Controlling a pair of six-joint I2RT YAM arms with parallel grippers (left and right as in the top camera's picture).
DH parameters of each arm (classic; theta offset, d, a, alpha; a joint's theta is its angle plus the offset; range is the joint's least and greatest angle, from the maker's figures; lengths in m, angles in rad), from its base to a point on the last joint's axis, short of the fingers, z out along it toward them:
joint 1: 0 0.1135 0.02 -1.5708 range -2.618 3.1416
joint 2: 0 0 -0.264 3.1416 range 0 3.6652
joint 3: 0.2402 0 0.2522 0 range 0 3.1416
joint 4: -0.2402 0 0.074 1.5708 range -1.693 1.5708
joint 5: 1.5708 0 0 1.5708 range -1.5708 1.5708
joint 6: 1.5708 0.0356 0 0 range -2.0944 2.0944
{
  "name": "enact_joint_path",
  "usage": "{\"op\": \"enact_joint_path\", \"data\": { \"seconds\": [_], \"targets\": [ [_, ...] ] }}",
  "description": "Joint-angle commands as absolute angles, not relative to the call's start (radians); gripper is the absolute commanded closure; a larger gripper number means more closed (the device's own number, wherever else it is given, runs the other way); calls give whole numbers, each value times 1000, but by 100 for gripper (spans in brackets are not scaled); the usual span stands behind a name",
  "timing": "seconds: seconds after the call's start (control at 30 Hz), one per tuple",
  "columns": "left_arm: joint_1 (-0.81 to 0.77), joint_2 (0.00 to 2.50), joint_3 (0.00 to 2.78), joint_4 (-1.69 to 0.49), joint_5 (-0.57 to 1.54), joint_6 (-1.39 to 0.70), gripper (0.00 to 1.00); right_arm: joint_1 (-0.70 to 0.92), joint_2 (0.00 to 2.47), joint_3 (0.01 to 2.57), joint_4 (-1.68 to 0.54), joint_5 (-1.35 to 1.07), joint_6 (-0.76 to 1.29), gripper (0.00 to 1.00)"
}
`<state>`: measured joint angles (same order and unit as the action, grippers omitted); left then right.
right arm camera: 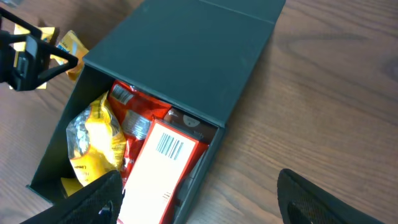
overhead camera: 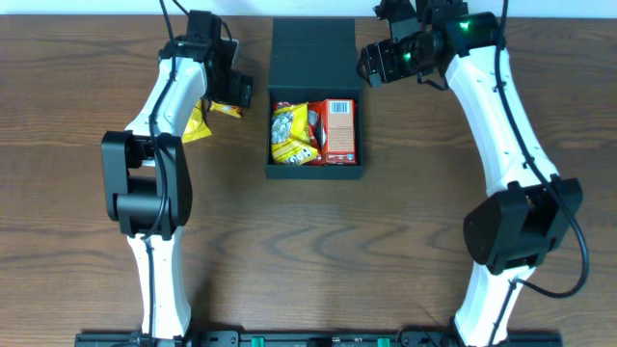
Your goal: Pack container
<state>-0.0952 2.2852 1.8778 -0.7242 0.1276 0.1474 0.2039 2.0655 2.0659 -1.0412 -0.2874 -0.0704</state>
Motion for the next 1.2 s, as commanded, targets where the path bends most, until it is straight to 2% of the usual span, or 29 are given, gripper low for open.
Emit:
{"op": "enact_joint_path", "data": {
  "seconds": [0.0,0.7,0.77,0.8,0.93,1.03,1.17],
  "targets": [
    [-93,2318,1881,-723,123,193,5,197,2053,2080,-1050,-287,-86,20],
    [-93,2377,1881,-704,124,248,4,197,2053,2080,-1059,-288,-86,20],
    [-93,2379,1881,-702,124,248,0,197,2053,2080,-1059,-288,-86,20],
    [-93,2381,1881,-703,124,248,12,197,2053,2080,-1059,-288,-86,20],
    [-93,2383,1881,-704,124,247,30,197,2053,2080,-1059,-288,-86,20],
    [-93,2382,1881,-704,123,245,38,197,2053,2080,-1059,-288,-86,20],
    [-93,2375,1884,-704,123,196,39,196,2053,2080,-1058,-287,-87,20]
  ]
}}
